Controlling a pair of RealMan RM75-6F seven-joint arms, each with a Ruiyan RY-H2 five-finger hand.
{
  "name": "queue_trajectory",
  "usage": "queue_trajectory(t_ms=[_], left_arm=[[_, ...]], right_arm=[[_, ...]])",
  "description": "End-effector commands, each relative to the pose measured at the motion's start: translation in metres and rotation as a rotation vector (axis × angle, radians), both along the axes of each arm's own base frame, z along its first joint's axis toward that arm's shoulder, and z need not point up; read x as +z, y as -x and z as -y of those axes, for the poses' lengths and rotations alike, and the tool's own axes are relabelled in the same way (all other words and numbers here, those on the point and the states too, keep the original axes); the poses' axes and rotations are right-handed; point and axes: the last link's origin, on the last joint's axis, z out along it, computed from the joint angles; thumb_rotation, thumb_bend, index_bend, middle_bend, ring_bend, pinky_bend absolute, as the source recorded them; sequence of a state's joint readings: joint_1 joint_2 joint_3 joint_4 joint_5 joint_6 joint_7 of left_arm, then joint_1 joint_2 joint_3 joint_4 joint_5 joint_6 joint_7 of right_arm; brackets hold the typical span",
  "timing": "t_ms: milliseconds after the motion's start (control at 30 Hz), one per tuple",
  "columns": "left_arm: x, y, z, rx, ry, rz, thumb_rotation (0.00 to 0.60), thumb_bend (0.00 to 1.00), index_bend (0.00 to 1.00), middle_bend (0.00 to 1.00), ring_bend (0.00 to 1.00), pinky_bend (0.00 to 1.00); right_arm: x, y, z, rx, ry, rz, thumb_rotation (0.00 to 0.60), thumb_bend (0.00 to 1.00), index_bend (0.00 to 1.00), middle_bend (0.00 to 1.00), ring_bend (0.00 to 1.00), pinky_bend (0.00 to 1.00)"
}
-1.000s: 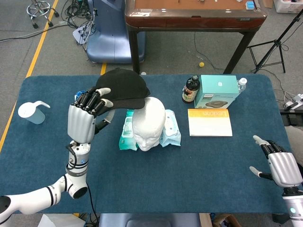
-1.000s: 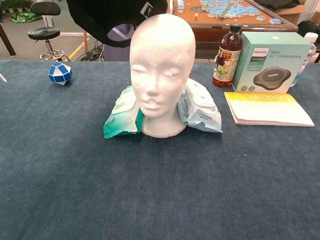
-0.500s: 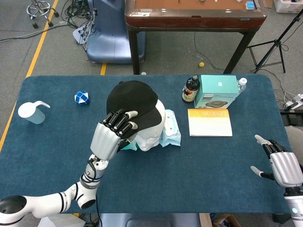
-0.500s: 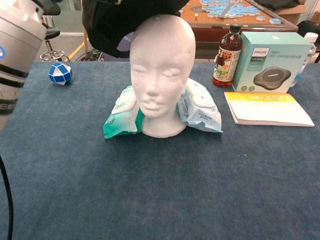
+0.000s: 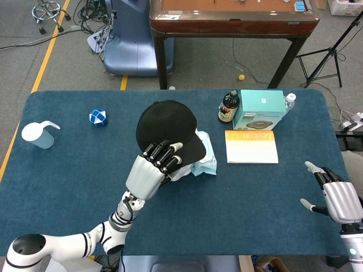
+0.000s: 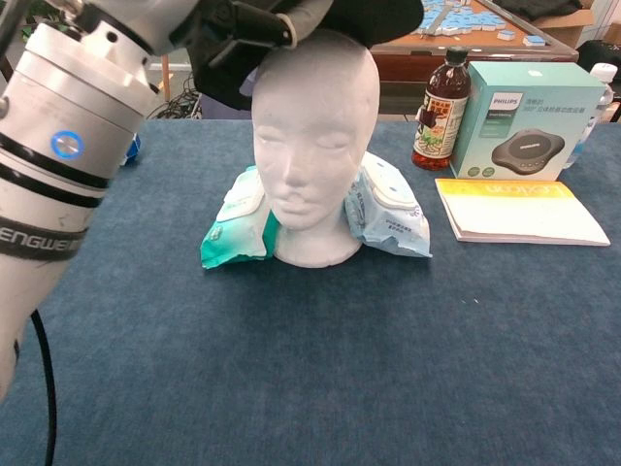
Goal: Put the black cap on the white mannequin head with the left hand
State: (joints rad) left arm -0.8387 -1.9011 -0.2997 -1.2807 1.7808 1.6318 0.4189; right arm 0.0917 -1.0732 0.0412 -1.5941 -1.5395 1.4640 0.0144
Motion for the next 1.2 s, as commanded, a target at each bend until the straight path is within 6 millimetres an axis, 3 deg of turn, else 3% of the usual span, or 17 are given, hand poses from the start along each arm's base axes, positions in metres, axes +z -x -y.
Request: queue_trajectory(t_ms=[33, 233, 533, 833, 1200], left_arm=[[-0.010, -0.008, -0.001, -0.011, 0.011, -0.023, 0.600, 0.36, 0.82, 0.39, 0.30, 0.47], [-0.022, -0.010, 0.007, -0.039, 0.009, -0.047, 0.600, 0.36, 0.82, 0.39, 0.30, 0.47], [-0.025, 0.019, 0.025, -0.036, 0.014, -0.057, 0.600, 0.36, 0.79, 0.38, 0.30, 0.47], [-0.027, 0.035, 0.033, 0.017, 0.036, -0.076, 0.600, 0.35, 0.63, 0.37, 0.29, 0.47], [-0.035, 0.047, 0.045, 0.070, 0.102, -0.112, 0.600, 0.30, 0.51, 0.30, 0.25, 0.46]], right_arm=[[0.001, 0.000, 0.000, 0.000, 0.000, 0.002, 0.600, 0.00, 0.13, 0.28, 0.21, 0.38], [0.003, 0.002, 0.001, -0.005, 0.004, 0.009, 0.600, 0.00, 0.13, 0.28, 0.21, 0.38], [0.002, 0.002, 0.002, -0.008, 0.004, 0.004, 0.600, 0.00, 0.13, 0.28, 0.21, 0.38], [0.000, 0.002, 0.004, -0.015, -0.001, -0.005, 0.600, 0.00, 0.13, 0.28, 0.21, 0.38], [0.000, 0.002, 0.003, -0.015, 0.002, -0.002, 0.600, 0.00, 0.13, 0.28, 0.21, 0.38]])
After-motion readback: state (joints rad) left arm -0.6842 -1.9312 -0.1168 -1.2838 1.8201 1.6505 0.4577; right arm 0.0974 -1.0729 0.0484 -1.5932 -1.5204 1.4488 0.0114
